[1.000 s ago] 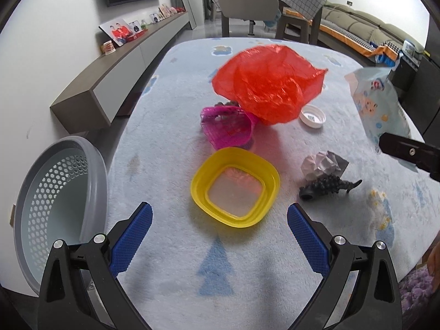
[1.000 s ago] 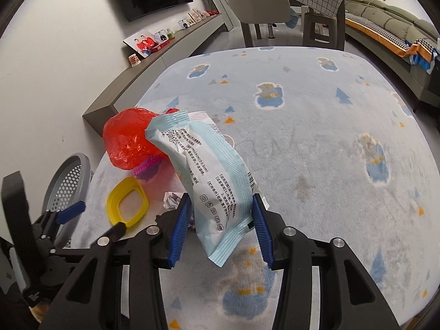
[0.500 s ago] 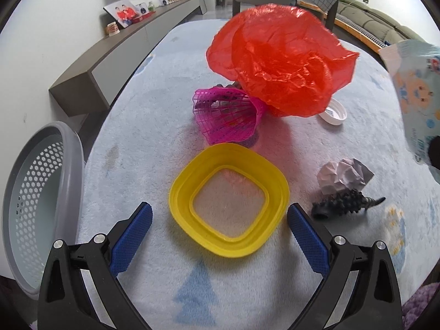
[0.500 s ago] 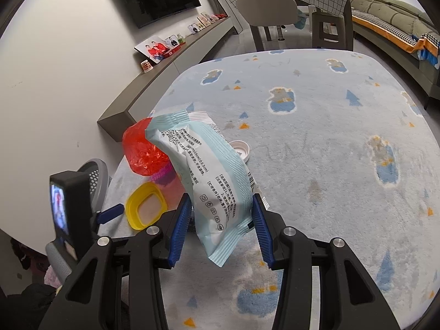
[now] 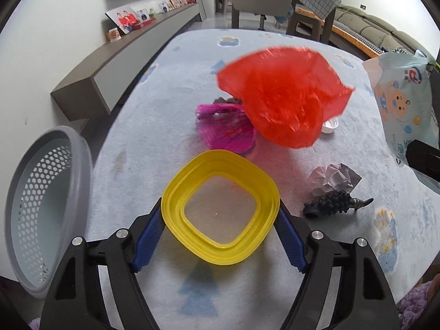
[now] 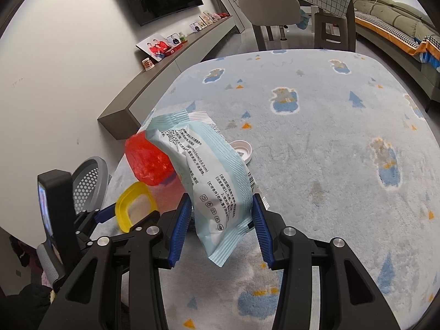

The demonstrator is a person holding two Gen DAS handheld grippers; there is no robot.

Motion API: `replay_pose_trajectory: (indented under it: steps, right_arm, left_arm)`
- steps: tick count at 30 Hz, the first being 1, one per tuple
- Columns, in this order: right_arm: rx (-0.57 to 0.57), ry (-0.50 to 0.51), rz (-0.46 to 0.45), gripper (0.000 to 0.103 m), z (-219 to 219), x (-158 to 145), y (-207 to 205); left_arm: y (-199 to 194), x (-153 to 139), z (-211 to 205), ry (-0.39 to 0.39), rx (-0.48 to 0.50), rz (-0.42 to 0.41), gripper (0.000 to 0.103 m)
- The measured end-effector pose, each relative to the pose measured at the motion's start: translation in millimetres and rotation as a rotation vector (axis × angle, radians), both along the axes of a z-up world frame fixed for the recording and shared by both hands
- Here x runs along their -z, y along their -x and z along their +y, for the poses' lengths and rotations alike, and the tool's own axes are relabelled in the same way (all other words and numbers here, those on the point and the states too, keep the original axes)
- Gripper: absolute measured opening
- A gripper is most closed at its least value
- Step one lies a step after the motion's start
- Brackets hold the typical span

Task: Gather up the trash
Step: 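Grasp the yellow square lid with the left tool while the right tool holds the packet, then carry the lid and packet to the grey basket and release both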

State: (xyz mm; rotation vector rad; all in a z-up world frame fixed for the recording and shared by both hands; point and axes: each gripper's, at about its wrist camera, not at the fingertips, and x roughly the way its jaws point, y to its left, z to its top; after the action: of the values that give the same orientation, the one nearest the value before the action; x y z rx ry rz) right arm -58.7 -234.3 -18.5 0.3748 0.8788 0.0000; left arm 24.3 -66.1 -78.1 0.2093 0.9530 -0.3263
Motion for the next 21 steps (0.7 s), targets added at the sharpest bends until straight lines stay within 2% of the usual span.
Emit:
replay_pose_trajectory:
  steps: [7,12,18,21]
  right_arm:
    - [-0.043,0.039,-0.013,0.043,29,-5,-4]
    - [-0.085,0.036,-0.051,0.043,59,-19,-7]
    - [-0.179,0.047,-0.089,0.043,115,-39,-23]
    - [-0.229,0.057,-0.098,0.043,146,-47,-34]
  left_arm:
    - [14,-30,31,0.033,-0.022,-0.07,0.074]
    - [19,-54,64,0.004,-0.047,-0.144,0.074]
    - [16,-77,109,0.02,-0.112,-0.165,0.074]
    - [14,-82,140,0.001,-0.16,-0.159,0.074]
